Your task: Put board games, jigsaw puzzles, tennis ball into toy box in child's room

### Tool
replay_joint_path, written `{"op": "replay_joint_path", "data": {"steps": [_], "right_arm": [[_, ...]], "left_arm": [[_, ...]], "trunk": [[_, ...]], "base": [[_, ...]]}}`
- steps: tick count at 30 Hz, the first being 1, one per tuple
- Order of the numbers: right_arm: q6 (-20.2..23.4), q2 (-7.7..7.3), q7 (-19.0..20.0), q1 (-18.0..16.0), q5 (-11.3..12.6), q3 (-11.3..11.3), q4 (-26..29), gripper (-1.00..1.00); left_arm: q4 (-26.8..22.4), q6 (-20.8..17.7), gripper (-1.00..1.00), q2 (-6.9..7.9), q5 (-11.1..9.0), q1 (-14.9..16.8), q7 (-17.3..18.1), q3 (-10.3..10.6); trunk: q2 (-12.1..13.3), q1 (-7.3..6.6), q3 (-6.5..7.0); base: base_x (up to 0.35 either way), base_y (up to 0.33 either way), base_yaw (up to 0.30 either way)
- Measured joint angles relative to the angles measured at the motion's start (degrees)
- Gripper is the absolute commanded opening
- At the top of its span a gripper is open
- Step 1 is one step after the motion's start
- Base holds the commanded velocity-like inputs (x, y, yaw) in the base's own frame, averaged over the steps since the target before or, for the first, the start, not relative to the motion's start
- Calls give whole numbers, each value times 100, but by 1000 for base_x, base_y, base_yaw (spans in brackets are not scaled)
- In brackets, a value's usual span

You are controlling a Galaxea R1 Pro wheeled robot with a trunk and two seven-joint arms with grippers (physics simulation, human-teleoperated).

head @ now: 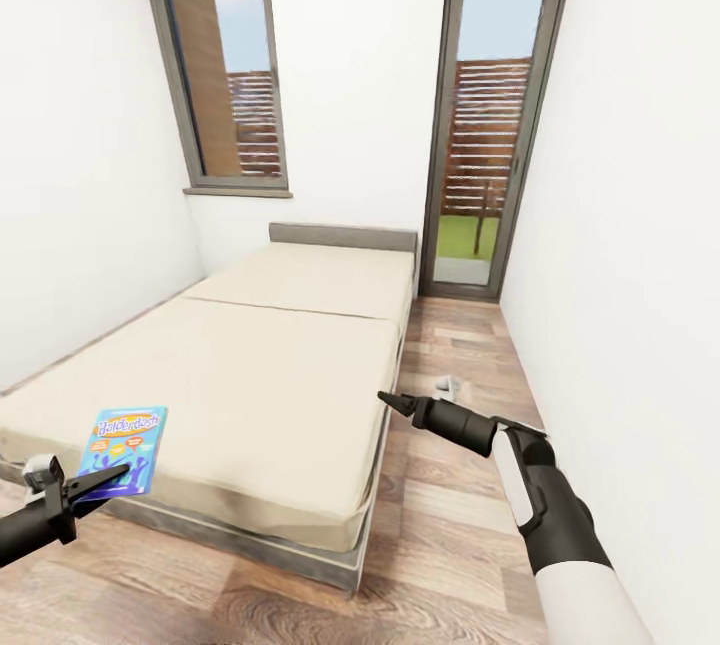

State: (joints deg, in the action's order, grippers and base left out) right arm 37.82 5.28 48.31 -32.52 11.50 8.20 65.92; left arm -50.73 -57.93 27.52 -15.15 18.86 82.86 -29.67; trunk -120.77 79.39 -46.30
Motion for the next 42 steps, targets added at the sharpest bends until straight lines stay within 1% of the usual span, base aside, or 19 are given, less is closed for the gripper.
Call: {"op": "replay_joint_path", "data": {"steps": [6,41,42], "right_arm": [[-24,2,-52,1,4,-3,-9,100],[-39,3,-41,2,12,-18,-58,100],[-40,3,-42,1,10,-18,-61,100]], "left_arm": [[0,8,-100,-1,0,-1,0,3],[0,4,-100,-10,-9,-1,11,6],[0,4,-100,-10,-5,-2,33,6]], "trunk": [[241,-132,108],[1645,-901,736],[1646,-901,737]], "base": [[0,0,288],[0,0,288],[0,0,288]]}}
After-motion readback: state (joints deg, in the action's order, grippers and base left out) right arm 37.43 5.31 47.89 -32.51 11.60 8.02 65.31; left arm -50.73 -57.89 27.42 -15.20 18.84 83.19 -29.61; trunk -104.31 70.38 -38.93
